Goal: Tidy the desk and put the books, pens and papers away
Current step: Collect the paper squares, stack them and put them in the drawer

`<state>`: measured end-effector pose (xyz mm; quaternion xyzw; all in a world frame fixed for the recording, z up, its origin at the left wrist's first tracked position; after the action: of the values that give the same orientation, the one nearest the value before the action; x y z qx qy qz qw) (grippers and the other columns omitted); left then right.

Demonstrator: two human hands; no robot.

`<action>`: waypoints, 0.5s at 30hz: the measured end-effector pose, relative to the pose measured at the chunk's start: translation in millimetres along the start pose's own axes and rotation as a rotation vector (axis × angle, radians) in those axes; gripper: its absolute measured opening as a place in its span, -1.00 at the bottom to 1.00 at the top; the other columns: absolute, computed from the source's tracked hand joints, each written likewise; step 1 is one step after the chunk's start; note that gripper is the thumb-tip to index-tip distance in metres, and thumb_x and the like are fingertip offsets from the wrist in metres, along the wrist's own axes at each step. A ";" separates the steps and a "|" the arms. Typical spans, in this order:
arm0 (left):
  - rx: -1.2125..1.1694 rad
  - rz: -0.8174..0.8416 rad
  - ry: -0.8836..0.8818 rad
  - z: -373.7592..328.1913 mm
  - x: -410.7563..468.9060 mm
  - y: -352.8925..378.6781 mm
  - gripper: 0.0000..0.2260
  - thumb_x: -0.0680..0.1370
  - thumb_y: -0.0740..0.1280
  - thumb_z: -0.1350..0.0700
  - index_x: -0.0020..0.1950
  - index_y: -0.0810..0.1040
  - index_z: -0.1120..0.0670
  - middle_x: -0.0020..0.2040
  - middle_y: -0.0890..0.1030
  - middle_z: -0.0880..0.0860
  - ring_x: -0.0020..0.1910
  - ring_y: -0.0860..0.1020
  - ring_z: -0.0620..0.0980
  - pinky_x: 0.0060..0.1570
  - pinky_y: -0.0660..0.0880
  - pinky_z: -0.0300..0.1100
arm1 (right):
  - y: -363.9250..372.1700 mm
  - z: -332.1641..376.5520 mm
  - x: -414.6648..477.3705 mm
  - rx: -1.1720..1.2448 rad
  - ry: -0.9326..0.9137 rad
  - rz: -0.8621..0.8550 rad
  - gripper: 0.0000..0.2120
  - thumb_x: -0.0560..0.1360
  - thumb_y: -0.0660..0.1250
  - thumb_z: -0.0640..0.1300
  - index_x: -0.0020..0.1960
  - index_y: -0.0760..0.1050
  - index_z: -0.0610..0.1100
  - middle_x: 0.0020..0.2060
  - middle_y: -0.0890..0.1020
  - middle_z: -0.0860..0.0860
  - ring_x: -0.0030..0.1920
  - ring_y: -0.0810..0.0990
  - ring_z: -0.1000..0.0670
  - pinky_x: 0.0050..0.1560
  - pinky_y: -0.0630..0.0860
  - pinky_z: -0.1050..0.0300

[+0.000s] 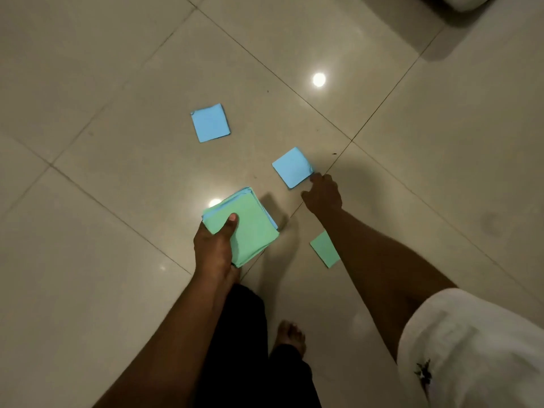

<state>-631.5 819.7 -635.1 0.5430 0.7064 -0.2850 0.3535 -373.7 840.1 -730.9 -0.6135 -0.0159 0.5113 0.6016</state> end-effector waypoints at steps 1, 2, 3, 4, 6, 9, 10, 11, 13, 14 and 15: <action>0.014 0.009 0.009 -0.5 16.9 7.0 -0.73 0.50 0.39 0.20 0.20 0.52 0.10 0.10 0.62 0.10 0.02 0.60 0.10 -0.06 0.60 0.01 | 3.0 1.4 19.2 -0.044 0.009 -0.019 -0.57 0.51 0.27 -0.14 0.35 0.29 -0.17 0.24 0.38 -0.15 0.28 0.36 -0.17 0.13 0.41 0.00; 0.044 0.007 0.015 0.9 36.4 13.0 -0.75 0.49 0.40 0.19 0.16 0.54 0.09 0.08 0.62 0.09 0.03 0.60 0.12 -0.01 0.59 0.04 | 9.4 1.0 38.8 -0.063 0.037 -0.022 -0.56 0.51 0.26 -0.16 0.36 0.26 -0.18 0.26 0.37 -0.16 0.29 0.34 -0.18 0.14 0.41 -0.01; 0.075 0.002 0.018 2.0 54.3 18.1 -0.80 0.49 0.40 0.19 0.10 0.55 0.05 0.07 0.62 0.08 0.04 0.60 0.12 0.06 0.56 0.08 | 16.3 -0.4 55.9 -0.066 0.080 -0.013 -0.55 0.51 0.26 -0.17 0.36 0.24 -0.18 0.28 0.35 -0.16 0.30 0.33 -0.18 0.16 0.40 -0.02; 0.101 0.003 0.018 1.7 69.1 22.4 -0.83 0.48 0.41 0.18 0.04 0.55 0.01 0.06 0.63 0.07 0.04 0.60 0.12 0.11 0.54 0.12 | 21.5 -1.5 68.8 -0.062 0.124 -0.002 -0.54 0.51 0.26 -0.18 0.36 0.22 -0.19 0.29 0.33 -0.16 0.31 0.32 -0.18 0.17 0.40 -0.03; 0.146 0.019 0.005 5.7 100.0 30.6 -0.85 0.47 0.42 0.17 -0.01 0.55 -0.02 0.05 0.64 0.06 0.06 0.60 0.12 0.14 0.51 0.17 | 35.3 -4.1 94.4 -0.050 0.186 0.002 -0.50 0.49 0.30 -0.16 0.36 0.21 -0.18 0.30 0.31 -0.15 0.31 0.32 -0.17 0.16 0.41 -0.03; 0.163 0.059 -0.014 11.2 133.1 42.4 -0.84 0.48 0.41 0.18 0.01 0.55 -0.02 0.08 0.64 0.07 0.08 0.60 0.14 0.14 0.51 0.18 | 48.4 -5.0 119.1 -0.066 0.174 -0.055 -0.43 0.44 0.40 -0.02 0.33 0.24 -0.17 0.28 0.33 -0.15 0.29 0.34 -0.17 0.10 0.43 -0.04; 0.165 0.063 -0.017 12.6 142.2 44.8 -0.83 0.48 0.41 0.19 0.02 0.55 -0.01 0.09 0.63 0.08 0.08 0.60 0.14 0.13 0.52 0.18 | 50.9 -5.1 124.7 -0.079 0.164 -0.090 -0.40 0.42 0.42 0.02 0.32 0.25 -0.17 0.26 0.35 -0.15 0.27 0.35 -0.17 0.07 0.43 -0.04; 0.169 0.067 -0.018 12.9 149.3 47.2 -0.82 0.48 0.41 0.19 0.03 0.55 -0.01 0.10 0.63 0.08 0.09 0.60 0.15 0.12 0.52 0.19 | 51.4 -5.3 129.3 -0.083 0.155 -0.124 -0.38 0.40 0.44 0.04 0.30 0.25 -0.18 0.24 0.38 -0.15 0.26 0.37 -0.17 0.06 0.42 -0.05; 0.180 0.073 -0.027 14.2 159.5 50.7 -0.82 0.48 0.41 0.18 0.03 0.55 -0.02 0.11 0.62 0.09 0.10 0.59 0.15 0.12 0.52 0.20 | 55.5 -8.8 136.2 -0.046 0.158 -0.140 -0.36 0.36 0.46 0.07 0.28 0.28 -0.19 0.20 0.45 -0.15 0.24 0.39 -0.17 0.06 0.41 -0.05; 0.183 0.075 -0.035 15.1 162.3 51.3 -0.82 0.48 0.41 0.18 0.03 0.55 -0.02 0.12 0.62 0.09 0.10 0.59 0.16 0.12 0.52 0.20 | 59.1 -10.9 138.7 -0.023 0.158 -0.121 -0.38 0.36 0.46 0.07 0.27 0.31 -0.19 0.19 0.47 -0.15 0.23 0.39 -0.17 0.07 0.41 -0.05; 0.188 0.073 -0.044 16.6 164.2 52.0 -0.82 0.48 0.41 0.17 0.03 0.54 -0.02 0.12 0.62 0.09 0.10 0.59 0.16 0.12 0.52 0.20 | 62.3 -13.0 140.9 -0.002 0.158 -0.091 -0.41 0.37 0.45 0.08 0.25 0.35 -0.19 0.18 0.48 -0.15 0.24 0.39 -0.17 0.08 0.41 -0.05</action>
<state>-604.3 912.4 -778.6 0.5928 0.6482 -0.3488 0.3269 -335.2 903.0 -866.8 -0.6511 0.0033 0.4332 0.6232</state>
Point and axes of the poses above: each hand's wrist, its own x-axis towards the middle knuckle, its own y-axis out of the palm, z = x × y, the point moved 7 cm from there along x, towards the middle knuckle
